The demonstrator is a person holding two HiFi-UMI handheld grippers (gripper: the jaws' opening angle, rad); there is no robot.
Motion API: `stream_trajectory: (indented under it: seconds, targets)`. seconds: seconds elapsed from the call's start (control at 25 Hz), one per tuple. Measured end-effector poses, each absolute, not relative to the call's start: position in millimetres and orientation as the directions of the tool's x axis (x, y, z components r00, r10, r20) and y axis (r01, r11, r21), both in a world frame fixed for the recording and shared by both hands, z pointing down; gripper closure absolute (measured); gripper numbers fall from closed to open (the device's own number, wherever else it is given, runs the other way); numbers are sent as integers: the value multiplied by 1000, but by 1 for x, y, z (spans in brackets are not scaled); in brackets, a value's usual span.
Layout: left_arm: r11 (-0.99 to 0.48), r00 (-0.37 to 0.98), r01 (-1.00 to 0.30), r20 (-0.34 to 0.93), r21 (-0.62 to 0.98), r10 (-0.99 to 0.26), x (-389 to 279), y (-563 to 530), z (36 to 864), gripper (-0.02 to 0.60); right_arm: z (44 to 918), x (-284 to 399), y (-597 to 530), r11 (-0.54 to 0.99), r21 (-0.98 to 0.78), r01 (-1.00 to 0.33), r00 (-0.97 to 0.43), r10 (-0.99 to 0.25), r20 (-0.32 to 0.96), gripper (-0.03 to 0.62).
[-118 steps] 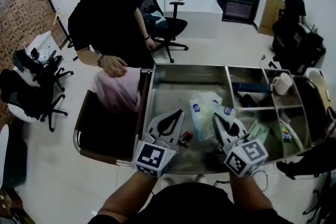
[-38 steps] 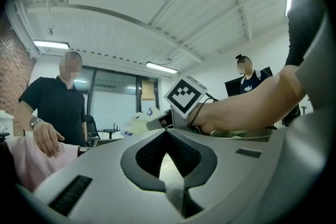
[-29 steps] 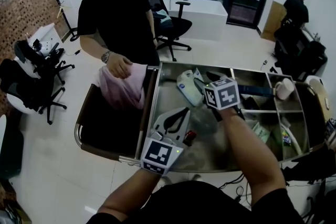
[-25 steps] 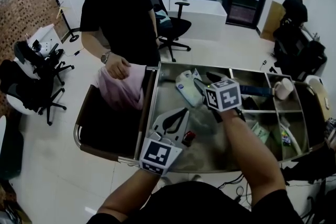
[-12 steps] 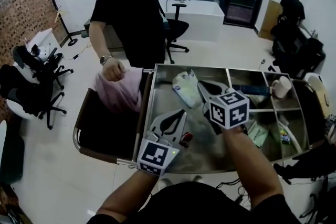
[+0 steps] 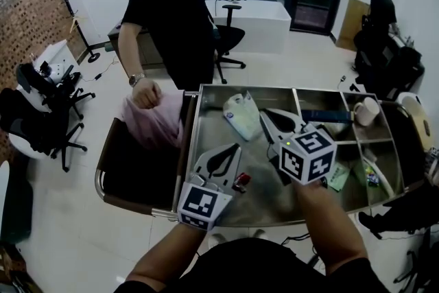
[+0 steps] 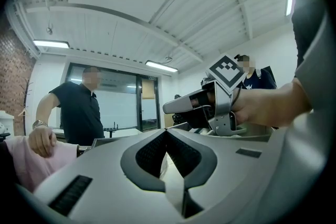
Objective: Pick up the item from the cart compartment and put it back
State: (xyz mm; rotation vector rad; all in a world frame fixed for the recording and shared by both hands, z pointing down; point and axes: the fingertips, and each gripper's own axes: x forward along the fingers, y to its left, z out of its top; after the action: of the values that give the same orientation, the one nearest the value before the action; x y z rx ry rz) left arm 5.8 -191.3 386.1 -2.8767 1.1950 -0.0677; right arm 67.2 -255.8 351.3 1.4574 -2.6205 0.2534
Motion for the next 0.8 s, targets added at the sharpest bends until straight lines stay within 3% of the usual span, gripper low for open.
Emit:
stream_trajectory:
  seconds: [0.44, 0.8]
  targets:
    - [-696, 696, -717, 29, -38, -718, 4, -191, 385, 581, 314, 83, -197, 522, -97, -847, -527, -849, 38, 582]
    - [-687, 687, -725, 30, -47, -726, 3, -190, 386, 581, 349, 93, -158, 509, -117, -852, -519, -852, 72, 582]
